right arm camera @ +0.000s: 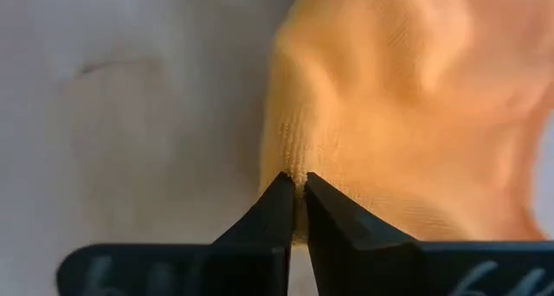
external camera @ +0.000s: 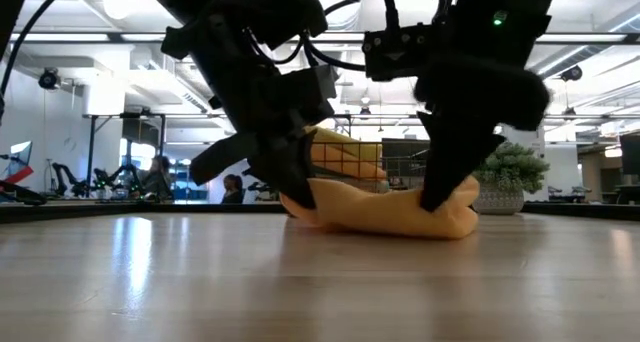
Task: Fold microfiber towels
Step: Stack the folded orange microfiber cloth on top of the folded yellow microfiber cloth
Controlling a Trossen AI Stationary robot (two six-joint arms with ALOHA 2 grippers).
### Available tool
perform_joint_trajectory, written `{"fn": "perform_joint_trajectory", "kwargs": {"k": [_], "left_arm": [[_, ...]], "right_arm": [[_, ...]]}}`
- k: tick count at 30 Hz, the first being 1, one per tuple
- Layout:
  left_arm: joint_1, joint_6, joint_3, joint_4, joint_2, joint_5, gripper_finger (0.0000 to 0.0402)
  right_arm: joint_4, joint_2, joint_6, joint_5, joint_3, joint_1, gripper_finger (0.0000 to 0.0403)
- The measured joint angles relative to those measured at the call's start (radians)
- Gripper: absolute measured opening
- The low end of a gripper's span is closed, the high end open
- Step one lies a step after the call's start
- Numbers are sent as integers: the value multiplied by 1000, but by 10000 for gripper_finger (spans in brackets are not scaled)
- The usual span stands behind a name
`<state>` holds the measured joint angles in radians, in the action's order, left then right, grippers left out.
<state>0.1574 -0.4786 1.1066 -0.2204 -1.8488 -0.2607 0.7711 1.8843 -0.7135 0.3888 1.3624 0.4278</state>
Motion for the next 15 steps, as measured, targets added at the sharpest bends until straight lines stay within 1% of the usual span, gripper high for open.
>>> {"fn": "perform_joint_trajectory", "kwargs": {"k": [3, 5, 10, 15], "left_arm": [[0, 1, -1, -7, 0, 1, 1], [0, 1, -1, -7, 0, 2, 1], [0, 1, -1, -9, 1, 2, 1], [0, 2, -1, -31, 2, 2, 0]], "right_arm": [[0, 0, 0, -81, 1, -2, 35], [0, 0, -1, -109, 1, -3, 53], [6, -15, -37, -113, 1, 8, 103], [21, -68, -81, -114, 7, 52, 141]]}}
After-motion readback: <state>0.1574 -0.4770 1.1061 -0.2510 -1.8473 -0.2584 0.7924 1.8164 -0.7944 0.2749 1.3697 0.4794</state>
